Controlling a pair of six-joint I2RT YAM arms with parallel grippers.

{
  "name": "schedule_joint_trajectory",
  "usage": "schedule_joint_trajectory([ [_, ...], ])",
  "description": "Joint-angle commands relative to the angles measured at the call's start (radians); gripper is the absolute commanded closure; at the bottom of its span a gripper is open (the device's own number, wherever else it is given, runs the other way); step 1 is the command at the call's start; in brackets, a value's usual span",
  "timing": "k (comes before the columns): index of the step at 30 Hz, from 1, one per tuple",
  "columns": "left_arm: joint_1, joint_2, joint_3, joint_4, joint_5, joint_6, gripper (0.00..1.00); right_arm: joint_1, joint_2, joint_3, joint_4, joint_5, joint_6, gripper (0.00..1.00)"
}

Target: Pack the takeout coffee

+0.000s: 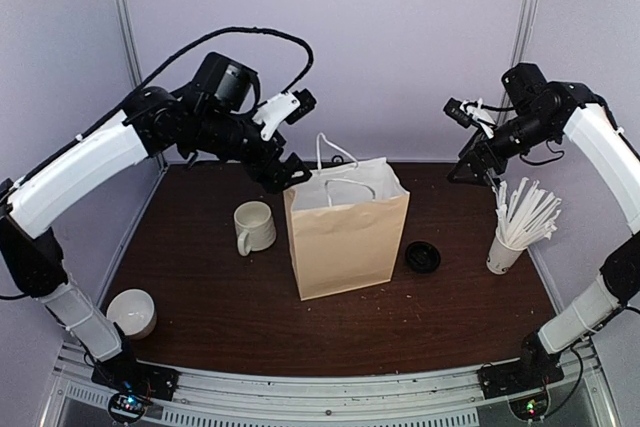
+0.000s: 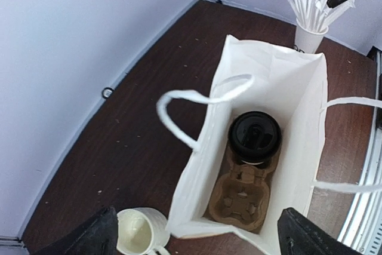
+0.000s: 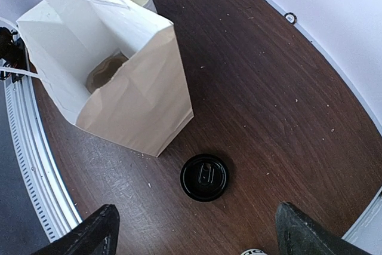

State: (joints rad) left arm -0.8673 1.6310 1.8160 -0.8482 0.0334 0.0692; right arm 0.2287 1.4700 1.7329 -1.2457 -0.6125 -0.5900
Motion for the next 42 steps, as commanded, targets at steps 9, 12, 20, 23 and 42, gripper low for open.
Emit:
schedule_joint_trajectory([
  [9, 0.126, -0.337, -0.455, 0.435, -0.355, -0.112, 0.03, -0.202, -0.188, -0.187, 0.107, -0.015, 0.117, 0.10],
  [12, 0.126, -0.393, -0.530, 0.489, -0.364, -0.107, 0.03, -0.251, -0.226, -0.228, 0.090, -0.033, 0.109, 0.15],
  [20, 0.127, -0.420, -0.584, 0.549, -0.363, -0.107, 0.03, -0.335, -0.312, -0.321, 0.080, 0.025, 0.111, 0.40],
  [23, 0.126, -0.417, -0.584, 0.545, -0.348, -0.106, 0.03, -0.400, -0.316, -0.336, 0.100, 0.050, 0.149, 0.55],
  [42, 0.126, -0.414, -0.584, 0.537, -0.323, -0.100, 0.03, -0.425, -0.192, -0.376, 0.182, 0.172, 0.220, 0.59],
])
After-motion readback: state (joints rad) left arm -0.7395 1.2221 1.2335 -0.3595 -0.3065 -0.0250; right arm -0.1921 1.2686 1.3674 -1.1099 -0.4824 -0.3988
